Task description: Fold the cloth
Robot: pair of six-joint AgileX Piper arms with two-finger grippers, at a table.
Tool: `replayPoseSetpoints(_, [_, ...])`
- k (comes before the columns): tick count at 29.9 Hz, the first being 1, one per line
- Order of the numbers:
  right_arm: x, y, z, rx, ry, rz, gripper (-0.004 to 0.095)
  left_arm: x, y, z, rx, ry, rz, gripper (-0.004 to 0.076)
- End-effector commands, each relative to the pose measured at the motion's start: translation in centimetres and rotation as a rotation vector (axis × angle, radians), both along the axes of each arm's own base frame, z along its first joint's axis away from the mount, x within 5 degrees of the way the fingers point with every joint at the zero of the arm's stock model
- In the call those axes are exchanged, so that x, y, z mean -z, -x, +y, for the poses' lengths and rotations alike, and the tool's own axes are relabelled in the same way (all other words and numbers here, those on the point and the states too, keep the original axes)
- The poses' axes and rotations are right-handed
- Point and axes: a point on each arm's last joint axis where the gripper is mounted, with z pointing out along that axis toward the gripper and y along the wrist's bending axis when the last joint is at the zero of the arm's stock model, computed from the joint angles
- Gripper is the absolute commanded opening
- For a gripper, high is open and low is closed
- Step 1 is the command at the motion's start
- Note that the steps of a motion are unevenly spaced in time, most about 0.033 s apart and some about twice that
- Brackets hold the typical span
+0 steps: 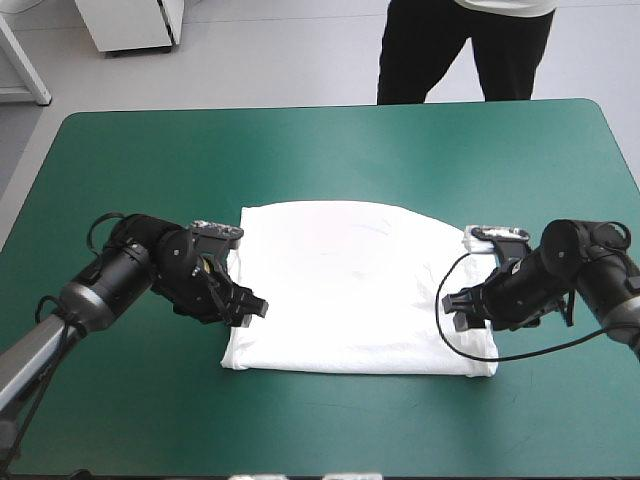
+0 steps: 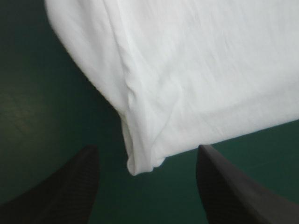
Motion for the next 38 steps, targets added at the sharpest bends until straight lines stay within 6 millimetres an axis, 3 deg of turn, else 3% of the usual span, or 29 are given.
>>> replayPoseSetpoints(1, [-5.2,0.8,-0.7,0.038,0.010,-0.163,0.0549,-4.9,0.8,0.9,-0.029,0.001,-0.151,0.0445])
replayPoseSetpoints(6, [-9.6,1.7,-0.9,0.080,-0.025,-0.318,0.0549,-6.7,0.8,1.4,-0.051,-0.032,-0.181,0.0438])
replayPoseSetpoints(12, [-10.1,1.6,-1.8,0.113,0.068,-0.355,0.0549,-6.8,0.4,1.7,-0.087,-0.060,-0.219,0.0438])
replayPoseSetpoints(19, [-6.9,-2.8,-2.1,0.138,0.183,-0.271,0.0505,-7.0,0.1,1.5,-0.090,-0.037,-0.251,0.0437])
replayPoseSetpoints(26, [-1.5,-8.4,-2.5,0.180,0.193,-0.158,0.0504,-6.9,0.2,1.6,-0.092,-0.039,-0.246,0.0438])
replayPoseSetpoints(31, [1.4,-10.7,-3.9,0.240,0.165,-0.103,0.0496,-7.0,0.1,1.5,-0.092,-0.035,-0.253,0.0438])
replayPoseSetpoints(38, [4.5,-12.6,-3.8,0.239,0.132,-0.054,0.0430,-7.1,0.0,1.5,-0.092,-0.026,-0.271,0.0438])
